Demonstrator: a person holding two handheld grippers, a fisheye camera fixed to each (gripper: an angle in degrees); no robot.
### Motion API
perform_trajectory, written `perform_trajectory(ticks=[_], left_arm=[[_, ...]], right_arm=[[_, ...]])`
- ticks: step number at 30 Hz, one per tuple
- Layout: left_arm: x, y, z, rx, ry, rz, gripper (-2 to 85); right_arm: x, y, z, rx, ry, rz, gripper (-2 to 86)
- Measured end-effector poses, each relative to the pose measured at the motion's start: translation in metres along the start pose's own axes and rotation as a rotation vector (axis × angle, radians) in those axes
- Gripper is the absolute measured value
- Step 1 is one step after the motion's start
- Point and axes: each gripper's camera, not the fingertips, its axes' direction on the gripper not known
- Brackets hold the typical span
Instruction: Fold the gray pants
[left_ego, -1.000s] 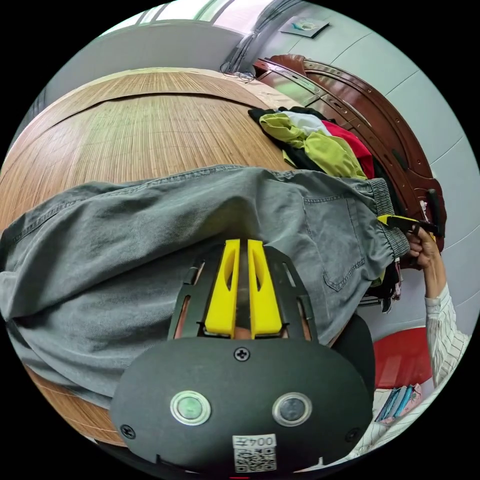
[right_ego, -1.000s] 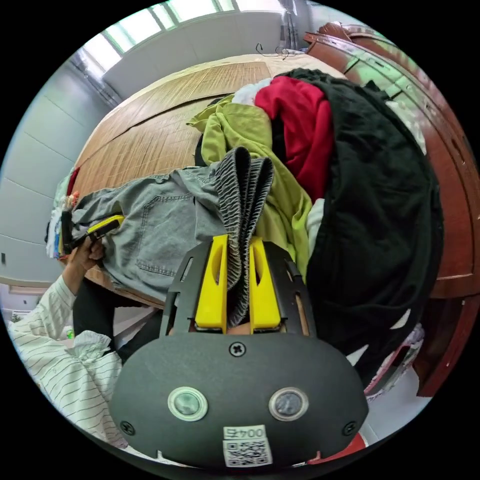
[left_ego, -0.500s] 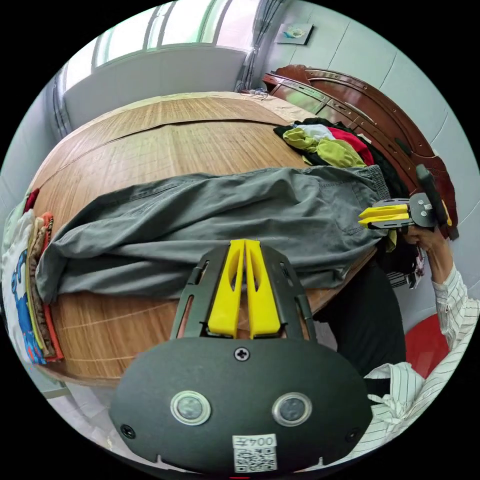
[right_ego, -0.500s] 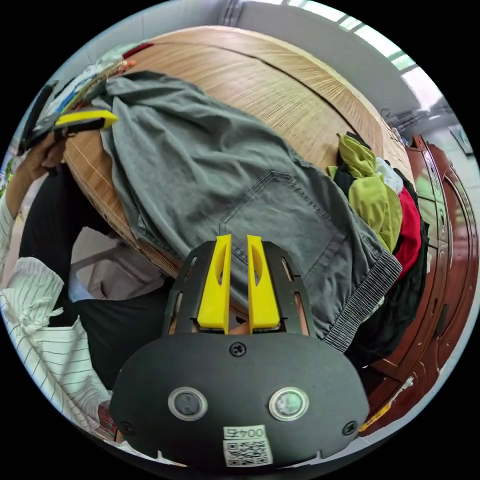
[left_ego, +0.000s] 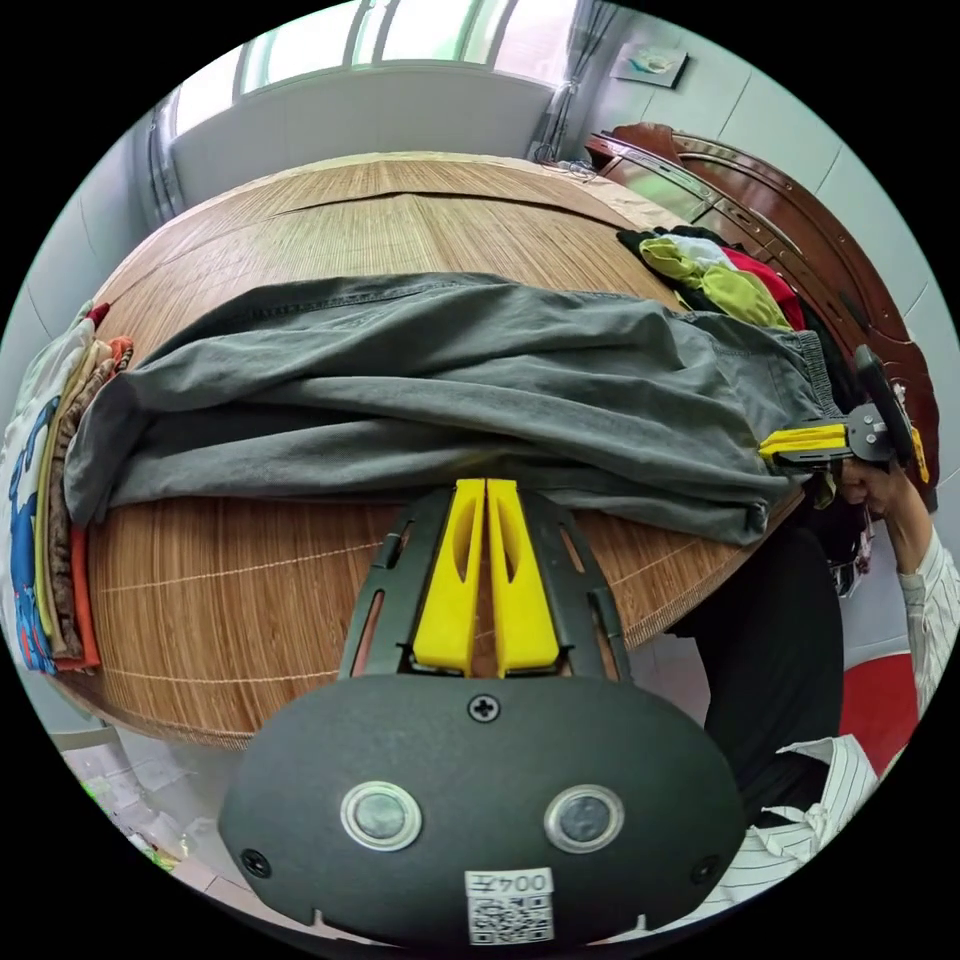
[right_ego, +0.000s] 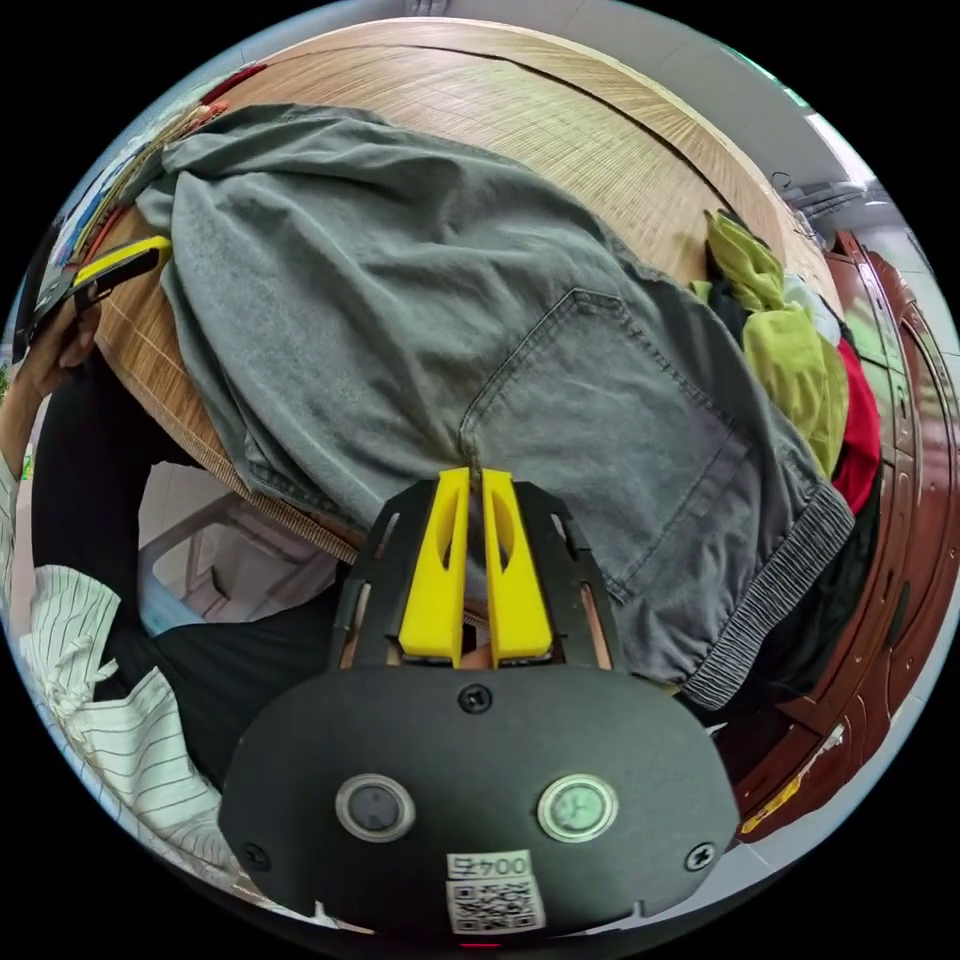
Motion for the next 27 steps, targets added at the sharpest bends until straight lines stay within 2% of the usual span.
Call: perform_trajectory(ticks=[1, 3, 6, 9, 11, 17, 21, 23, 27], left_arm=[[-0.008, 0.003, -0.001, 0.006, 0.035, -0.007, 0.3], [-0.017, 0.009, -0.006, 0.010, 0.072, 0.006, 0.3], [-0.036, 0.029, -0.027, 0.120, 0.098, -0.018, 0.3], [-0.071, 0.053, -0.053, 0.234, 0.131, -0.120, 0.3], [-0.105, 0.072, -0.074, 0.321, 0.060, -0.221, 0.2], [-0.197, 0.106, -0.101, 0.440, -0.014, -0.533, 0.2], [-0.217, 0.118, -0.109, 0.447, -0.004, -0.552, 0.2], [-0.218, 0.118, -0.112, 0.442, 0.005, -0.517, 0.3], [-0.213, 0.115, -0.112, 0.450, 0.082, -0.491, 0.2]], right_arm=[[0.000, 0.001, -0.007, 0.029, 0.022, 0.018, 2.0], [-0.008, 0.006, -0.048, 0.214, 0.068, 0.099, 1.4], [-0.034, -0.008, -0.094, 0.442, -0.110, 0.076, 5.2], [-0.077, -0.039, -0.123, 0.595, -0.193, -0.040, 7.7], [-0.111, -0.067, -0.132, 0.607, -0.258, -0.137, 8.8], [-0.245, -0.168, -0.129, 0.611, -0.074, -0.449, 11.3], [-0.304, -0.224, -0.119, 0.553, 0.065, -0.550, 11.0], [-0.301, -0.224, -0.127, 0.587, 0.031, -0.474, 10.1], [-0.215, -0.163, -0.124, 0.655, -0.248, -0.131, 7.3]])
